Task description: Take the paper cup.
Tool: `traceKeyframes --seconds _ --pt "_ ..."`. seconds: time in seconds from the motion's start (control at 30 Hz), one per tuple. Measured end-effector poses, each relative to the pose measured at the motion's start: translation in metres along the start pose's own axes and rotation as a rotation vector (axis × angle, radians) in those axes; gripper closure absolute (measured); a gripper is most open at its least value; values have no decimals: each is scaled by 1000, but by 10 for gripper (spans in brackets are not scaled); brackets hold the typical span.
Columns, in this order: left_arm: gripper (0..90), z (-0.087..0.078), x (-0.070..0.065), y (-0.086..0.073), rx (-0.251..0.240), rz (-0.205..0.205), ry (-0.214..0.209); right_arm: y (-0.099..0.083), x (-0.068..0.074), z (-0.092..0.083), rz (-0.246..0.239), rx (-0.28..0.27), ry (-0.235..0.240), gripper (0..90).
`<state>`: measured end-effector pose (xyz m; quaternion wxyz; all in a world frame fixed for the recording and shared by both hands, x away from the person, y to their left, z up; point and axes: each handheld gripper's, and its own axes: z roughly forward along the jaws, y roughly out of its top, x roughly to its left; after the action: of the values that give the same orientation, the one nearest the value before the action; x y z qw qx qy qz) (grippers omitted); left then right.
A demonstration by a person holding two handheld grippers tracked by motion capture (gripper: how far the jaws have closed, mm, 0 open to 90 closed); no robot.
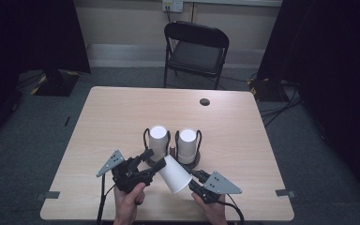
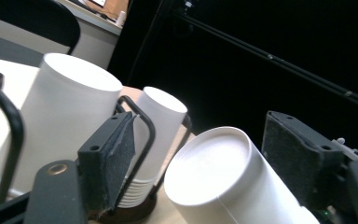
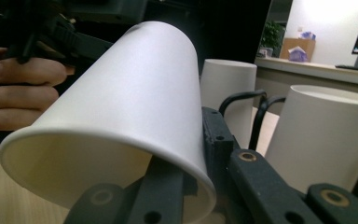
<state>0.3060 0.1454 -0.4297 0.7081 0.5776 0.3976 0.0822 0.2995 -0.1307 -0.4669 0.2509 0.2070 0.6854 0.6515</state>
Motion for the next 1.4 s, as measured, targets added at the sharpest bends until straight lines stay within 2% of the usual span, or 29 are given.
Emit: traceKeyframes --seconds 0.07,0.17,0.2,0.23,0.27,0.3,0.47,0.57,0.67,0.73,0.83,0.9,0.93,0.97,1.0,1.03,1.07,1.1,1.13,1.17,1.3,1.37,1.4 --pt "234 -1 0 0 -3 5 8 1 -1 -1 17 -1 0 865" --pt "225 -4 1 0 -19 14 14 1 -2 -2 4 28 -10 865" --pt "224 -5 1 0 -24 35 35 1 -2 -2 -3 38 -16 865" --pt "229 -5 1 0 -24 35 35 1 -2 -2 0 46 -15 866" --pt "238 -5 -1 0 -13 72 78 0 -2 -2 3 59 -18 865" --pt "243 -6 -1 0 -5 84 89 0 -2 -2 6 65 -23 866" --pt "240 -9 0 -1 -3 118 105 0 -4 -3 10 87 -29 866" --pt "235 -12 1 -3 -7 141 96 0 -5 -3 21 114 -31 867" --pt "222 -16 4 -3 20 176 95 0 -6 -4 40 133 -38 867" --pt "165 -17 5 -2 33 187 86 0 -6 -3 39 145 -35 867" --pt "156 -17 6 -3 50 195 87 1 -7 -4 45 160 -33 867" --pt "158 -17 7 -4 73 195 60 1 -7 -4 46 164 -36 867" --pt "158 -16 6 -4 89 232 89 1 -8 -5 52 164 -39 867" --pt "158 -16 6 -4 89 232 89 2 -8 -5 54 164 -36 868" --pt "159 -15 5 -5 95 275 113 2 -9 -6 56 162 -35 867" --pt "176 -15 5 -5 95 275 113 3 -9 -6 61 165 -32 867" --pt "215 -14 5 -5 103 293 112 4 -9 -6 59 170 -33 868" --pt "235 -14 3 -4 124 333 116 5 -10 -7 58 174 -35 867" --pt "242 -14 3 -4 124 333 116 5 -10 -7 58 177 -33 868" --pt "245 -13 1 -3 131 358 123 6 -11 -7 61 181 -32 868" --pt "245 -12 0 -2 152 376 141 8 -13 -8 68 214 -23 867" --pt "244 -12 0 -2 169 382 125 9 -14 -8 76 229 -14 867" --pt "244 -12 -1 -2 178 395 100 9 -15 -8 81 233 -11 868"
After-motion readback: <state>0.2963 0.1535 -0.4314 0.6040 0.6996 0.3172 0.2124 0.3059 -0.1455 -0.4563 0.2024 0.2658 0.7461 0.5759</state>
